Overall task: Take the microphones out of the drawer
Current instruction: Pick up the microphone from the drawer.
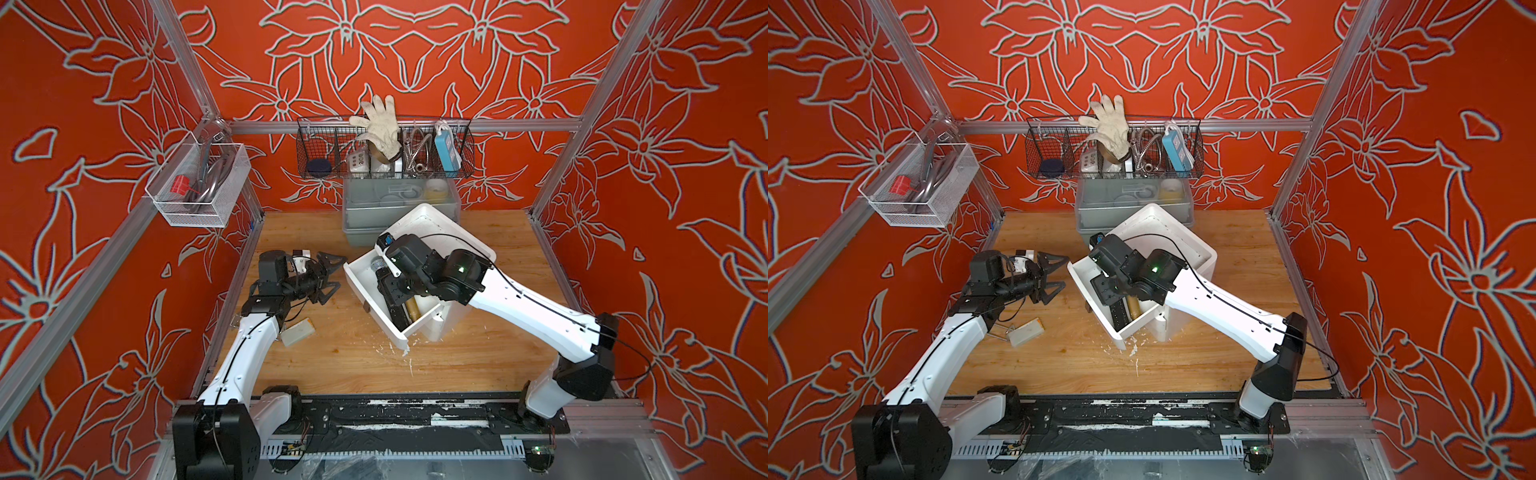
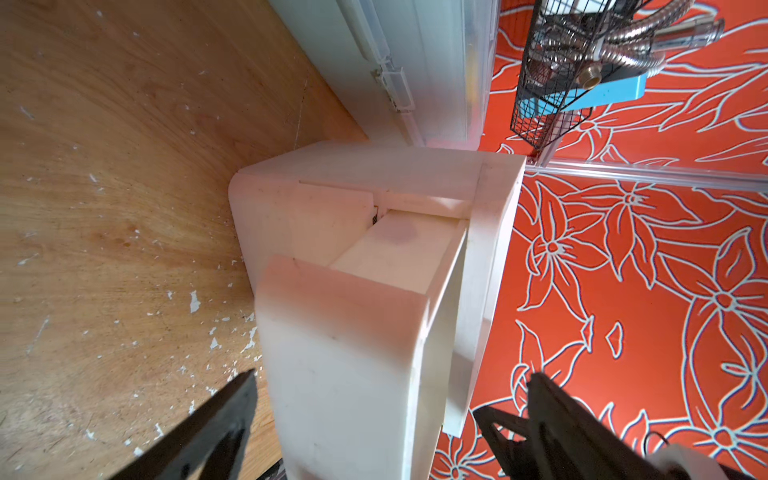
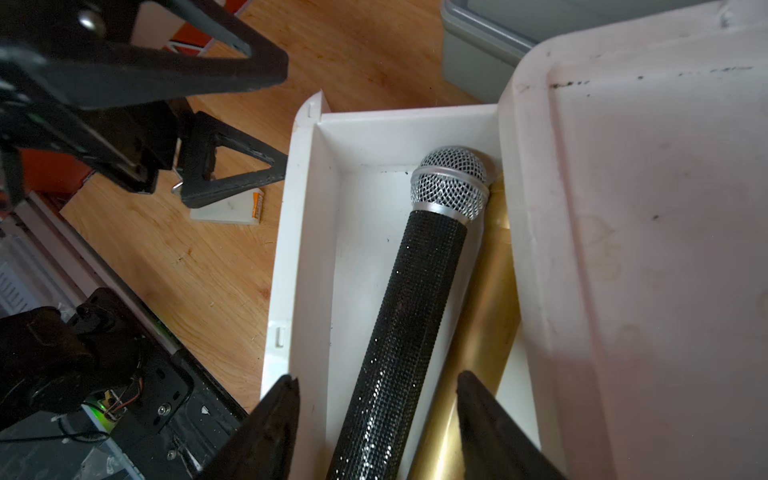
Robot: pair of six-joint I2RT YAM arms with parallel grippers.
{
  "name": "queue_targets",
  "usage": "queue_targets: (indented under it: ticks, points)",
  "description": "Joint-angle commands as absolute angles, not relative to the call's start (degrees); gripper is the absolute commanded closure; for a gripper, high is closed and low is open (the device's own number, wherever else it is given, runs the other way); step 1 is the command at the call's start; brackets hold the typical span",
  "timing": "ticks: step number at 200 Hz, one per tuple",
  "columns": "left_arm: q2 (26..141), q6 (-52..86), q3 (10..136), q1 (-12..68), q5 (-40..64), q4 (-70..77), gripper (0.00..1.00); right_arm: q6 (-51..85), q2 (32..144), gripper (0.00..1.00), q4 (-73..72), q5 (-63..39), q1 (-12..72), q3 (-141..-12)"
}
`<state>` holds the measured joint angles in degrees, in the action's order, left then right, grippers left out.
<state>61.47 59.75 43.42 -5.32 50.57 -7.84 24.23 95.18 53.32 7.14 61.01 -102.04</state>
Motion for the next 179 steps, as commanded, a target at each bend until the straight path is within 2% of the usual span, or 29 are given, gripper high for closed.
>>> queue_targets:
  ticks: [1, 21, 51, 127, 179]
  points:
    - [61.08, 54.74, 44.83, -5.82, 52.47, -10.97, 0.00, 26.22, 97.74, 0.38, 56.03, 10.06, 61.51, -104.35]
    - [61.26, 53.81, 45.00, -5.81, 52.48, -11.50, 0.00, 26.88, 99.40, 0.38, 56.07, 11.69, 61.59, -104.93]
    - [61.27, 53.53, 44.82, -5.80, 52.38, -11.60, 0.00, 27.32, 101.50, 0.45, 54.85, 11.74, 61.61, -105.41]
    - [60.75, 55.28, 44.65, -5.72, 53.06, -10.28, 0.00, 28.39, 107.27, 0.45, 56.88, 16.75, 61.33, -107.84]
    - [60.73, 56.38, 44.56, -5.62, 53.17, -9.36, 0.00, 28.65, 108.83, 0.45, 57.48, 15.32, 60.12, -107.50]
